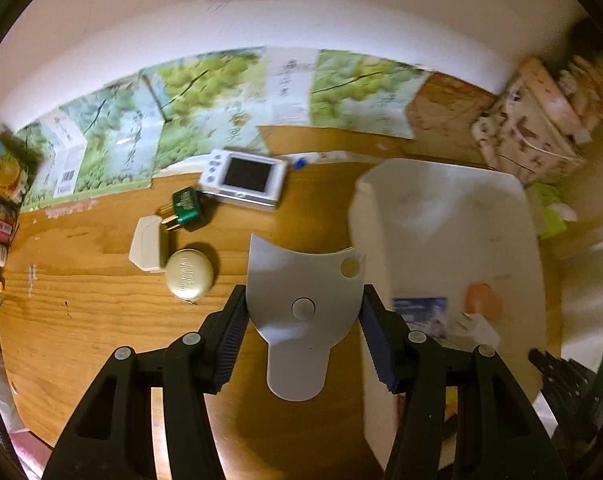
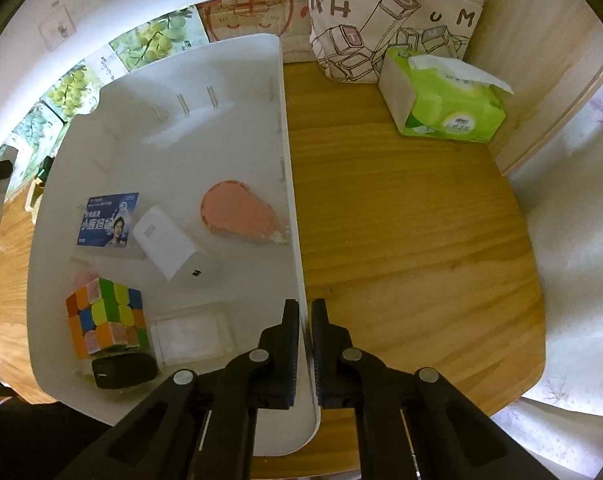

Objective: Organize rigid objects
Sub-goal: 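Carry the white thermometer over the tray with the left gripper, then open the left gripper to drop the thermometer into the tray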

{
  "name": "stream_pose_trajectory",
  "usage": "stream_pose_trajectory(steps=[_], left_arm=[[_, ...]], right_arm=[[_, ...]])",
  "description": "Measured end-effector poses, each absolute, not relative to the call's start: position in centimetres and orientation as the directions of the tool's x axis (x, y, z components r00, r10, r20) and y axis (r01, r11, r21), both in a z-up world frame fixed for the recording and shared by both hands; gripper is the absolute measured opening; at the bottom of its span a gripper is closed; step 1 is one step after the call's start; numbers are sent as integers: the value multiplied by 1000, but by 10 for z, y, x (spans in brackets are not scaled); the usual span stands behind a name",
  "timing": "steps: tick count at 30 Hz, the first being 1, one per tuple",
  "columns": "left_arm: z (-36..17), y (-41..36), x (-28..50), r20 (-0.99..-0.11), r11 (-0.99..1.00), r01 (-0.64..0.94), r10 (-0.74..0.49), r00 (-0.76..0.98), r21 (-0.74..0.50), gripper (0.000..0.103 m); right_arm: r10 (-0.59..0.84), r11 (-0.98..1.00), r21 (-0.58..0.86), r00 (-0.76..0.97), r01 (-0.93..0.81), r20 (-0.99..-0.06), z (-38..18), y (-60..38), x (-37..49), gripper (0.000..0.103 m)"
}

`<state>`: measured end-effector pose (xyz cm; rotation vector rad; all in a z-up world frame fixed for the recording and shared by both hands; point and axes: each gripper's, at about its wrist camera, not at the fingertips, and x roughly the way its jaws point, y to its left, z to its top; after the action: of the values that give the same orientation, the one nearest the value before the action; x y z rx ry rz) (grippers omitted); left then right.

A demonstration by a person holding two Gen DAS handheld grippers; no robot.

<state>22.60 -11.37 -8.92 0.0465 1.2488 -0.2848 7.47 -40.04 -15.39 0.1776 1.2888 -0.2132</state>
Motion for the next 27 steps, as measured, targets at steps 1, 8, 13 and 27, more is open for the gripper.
stream_pose_trajectory(steps=[1, 8, 13, 27], left_arm=[[-86, -118, 222, -937, 961, 248, -196, 290, -124, 59], [-74, -166, 194, -926, 931, 336, -246, 287, -143, 59], [-80, -196, 177, -928, 914, 372, -268, 258, -161, 59], [-90, -195, 169, -938, 935, 327, -226, 262, -135, 80]], right_arm=[[-51, 968, 18, 263, 251, -963, -154, -401, 75, 5], [-9, 978, 46, 265, 202, -964, -154, -404, 75, 4], [10, 984, 57, 265, 169, -964, -153, -405, 76, 4], [15, 991, 50, 262, 125, -965, -150, -404, 79, 4]])
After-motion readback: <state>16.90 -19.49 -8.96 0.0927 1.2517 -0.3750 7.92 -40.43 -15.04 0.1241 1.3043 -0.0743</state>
